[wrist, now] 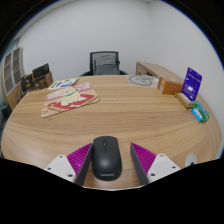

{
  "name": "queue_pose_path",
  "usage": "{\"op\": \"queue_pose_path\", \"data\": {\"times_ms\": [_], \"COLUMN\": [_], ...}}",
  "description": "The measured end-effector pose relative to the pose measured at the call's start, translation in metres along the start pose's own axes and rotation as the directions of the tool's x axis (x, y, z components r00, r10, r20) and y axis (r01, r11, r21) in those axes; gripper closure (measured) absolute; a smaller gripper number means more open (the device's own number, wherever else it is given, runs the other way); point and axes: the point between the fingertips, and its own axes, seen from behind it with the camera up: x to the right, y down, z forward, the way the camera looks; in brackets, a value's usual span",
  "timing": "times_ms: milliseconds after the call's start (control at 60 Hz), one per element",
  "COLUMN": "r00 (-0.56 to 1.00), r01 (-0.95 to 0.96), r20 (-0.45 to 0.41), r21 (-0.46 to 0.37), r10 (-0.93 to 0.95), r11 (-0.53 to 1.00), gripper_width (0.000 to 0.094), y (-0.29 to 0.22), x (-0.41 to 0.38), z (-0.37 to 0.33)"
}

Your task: Arrange mouse

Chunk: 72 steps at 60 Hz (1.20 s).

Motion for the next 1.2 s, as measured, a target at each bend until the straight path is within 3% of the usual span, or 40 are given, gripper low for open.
{"op": "queue_pose_path", "data": {"times_ms": [200, 283, 550, 717, 833, 983, 1200], "r00": [1.0, 1.0, 0.998, 0.996, 0.996, 0.998, 0.997], "r01": [0.01, 0.013, -0.043, -0.063, -0.06, -0.05, 0.0], "r20": [0.004, 0.006, -0.044, -0.065, -0.061, -0.017, 0.072], "r21": [-0.008, -0.015, -0.036, -0.024, 0.027, 0.138, 0.212], "r10": [-0.01, -0.013, 0.041, 0.061, 0.062, 0.053, -0.015], "r11": [1.0, 1.0, 0.998, 0.998, 0.998, 0.989, 0.977], "gripper_width": [0.0306, 0.0432, 0.0594, 0.0616, 0.0616, 0.0616, 0.0617], "y": [0.0, 0.0, 0.001, -0.009, -0.051, -0.144, -0.246], "x": [-0.007, -0.009, 0.001, 0.007, 0.007, -0.016, -0.105], "z": [0.001, 0.002, 0.001, -0.011, -0.028, -0.036, 0.031]}}
